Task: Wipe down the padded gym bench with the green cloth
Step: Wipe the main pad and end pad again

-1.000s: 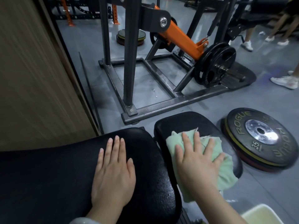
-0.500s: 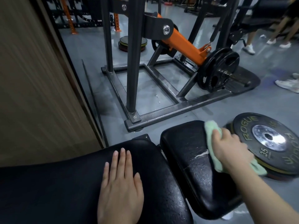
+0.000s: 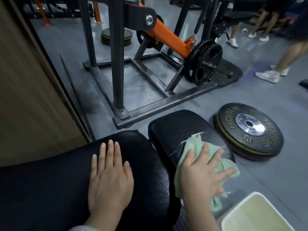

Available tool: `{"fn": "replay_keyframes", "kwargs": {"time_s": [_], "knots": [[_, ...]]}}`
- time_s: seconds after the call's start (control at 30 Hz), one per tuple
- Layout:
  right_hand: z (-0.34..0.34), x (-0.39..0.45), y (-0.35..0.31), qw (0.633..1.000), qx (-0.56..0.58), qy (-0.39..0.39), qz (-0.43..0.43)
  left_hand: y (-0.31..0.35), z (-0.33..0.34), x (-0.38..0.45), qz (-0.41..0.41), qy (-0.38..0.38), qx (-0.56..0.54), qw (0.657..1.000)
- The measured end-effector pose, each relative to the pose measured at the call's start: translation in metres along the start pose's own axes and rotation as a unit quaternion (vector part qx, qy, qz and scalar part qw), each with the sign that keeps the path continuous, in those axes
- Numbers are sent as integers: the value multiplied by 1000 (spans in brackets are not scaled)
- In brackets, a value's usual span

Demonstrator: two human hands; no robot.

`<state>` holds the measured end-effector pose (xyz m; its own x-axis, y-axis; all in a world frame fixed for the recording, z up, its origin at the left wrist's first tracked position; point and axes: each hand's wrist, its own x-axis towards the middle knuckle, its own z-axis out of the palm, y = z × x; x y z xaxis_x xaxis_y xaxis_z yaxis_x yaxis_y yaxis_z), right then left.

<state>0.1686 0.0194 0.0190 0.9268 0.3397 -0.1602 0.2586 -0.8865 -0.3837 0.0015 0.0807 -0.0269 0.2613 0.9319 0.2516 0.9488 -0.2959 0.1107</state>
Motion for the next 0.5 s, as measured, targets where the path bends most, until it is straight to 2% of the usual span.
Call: {"fn": "replay_keyframes", "kwargs": {"time_s": [0.2, 0.3, 0.43, 0.5], "knots": [[12, -11, -6, 999, -30, 17, -3, 0, 0, 0, 3, 6, 3, 1000], [12, 0, -15, 996, -75, 18, -40, 1, 0, 1, 3, 9, -2, 1000], [17, 1, -18, 983, -89, -2, -163, 1, -1, 1, 0, 8, -12, 1000], [21, -10, -8, 963, -83, 22, -256, 1, -1, 2, -2, 8, -17, 1000]]}}
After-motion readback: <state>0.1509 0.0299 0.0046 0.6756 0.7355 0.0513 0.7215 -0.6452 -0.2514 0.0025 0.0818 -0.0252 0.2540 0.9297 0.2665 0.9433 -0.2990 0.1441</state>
